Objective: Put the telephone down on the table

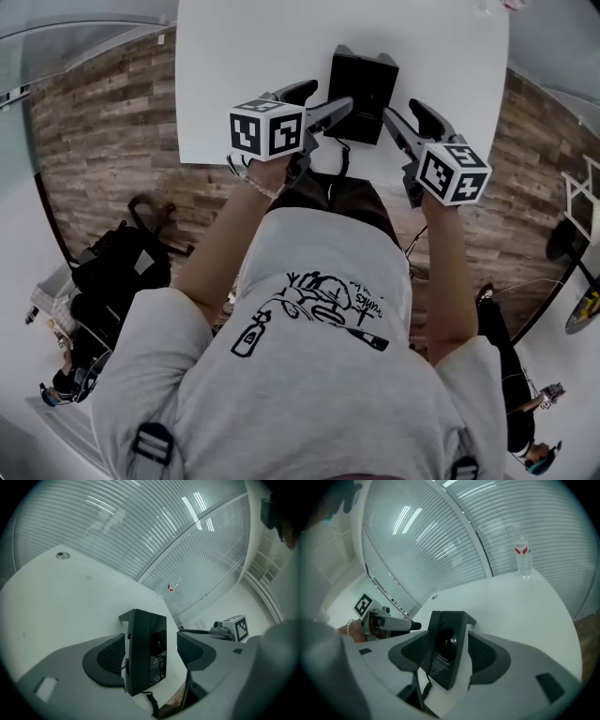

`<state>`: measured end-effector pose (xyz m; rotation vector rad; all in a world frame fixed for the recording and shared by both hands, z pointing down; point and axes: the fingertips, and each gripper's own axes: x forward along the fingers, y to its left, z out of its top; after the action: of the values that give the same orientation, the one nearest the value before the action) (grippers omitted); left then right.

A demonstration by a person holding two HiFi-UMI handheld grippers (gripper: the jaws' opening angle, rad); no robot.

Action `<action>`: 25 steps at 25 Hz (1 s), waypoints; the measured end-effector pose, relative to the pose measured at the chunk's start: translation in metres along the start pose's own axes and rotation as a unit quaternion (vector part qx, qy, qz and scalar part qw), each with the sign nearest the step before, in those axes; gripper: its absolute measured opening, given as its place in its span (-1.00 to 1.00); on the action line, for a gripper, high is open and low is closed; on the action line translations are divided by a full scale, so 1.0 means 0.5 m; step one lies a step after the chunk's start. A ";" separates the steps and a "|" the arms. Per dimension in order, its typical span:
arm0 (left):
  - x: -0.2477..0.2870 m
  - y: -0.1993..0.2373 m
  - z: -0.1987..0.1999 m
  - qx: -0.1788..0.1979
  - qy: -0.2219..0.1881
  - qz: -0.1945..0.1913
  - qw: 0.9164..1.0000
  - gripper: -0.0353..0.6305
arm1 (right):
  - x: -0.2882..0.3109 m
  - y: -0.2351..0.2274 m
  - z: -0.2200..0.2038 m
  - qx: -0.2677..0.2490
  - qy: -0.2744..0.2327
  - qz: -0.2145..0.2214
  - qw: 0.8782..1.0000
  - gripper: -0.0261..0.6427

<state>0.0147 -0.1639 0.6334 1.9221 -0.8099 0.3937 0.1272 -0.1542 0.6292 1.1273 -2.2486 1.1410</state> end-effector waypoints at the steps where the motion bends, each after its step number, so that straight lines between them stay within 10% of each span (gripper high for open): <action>1: -0.012 -0.010 0.008 0.004 -0.007 -0.001 1.000 0.10 | -0.011 0.007 0.013 -0.012 -0.005 -0.001 1.000 -0.19; 11: -0.111 -0.138 0.083 0.049 -0.076 -0.050 0.995 0.01 | -0.111 0.096 0.117 -0.108 -0.047 0.002 0.993 -0.21; 25: -0.255 -0.278 0.181 0.142 -0.212 -0.062 0.965 -0.46 | -0.266 0.213 0.233 -0.174 -0.140 -0.010 0.975 -0.44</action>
<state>0.0111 -0.1543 0.4247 2.3567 -0.9379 0.0151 0.1259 -0.1454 0.4229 1.2185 -2.5113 0.5713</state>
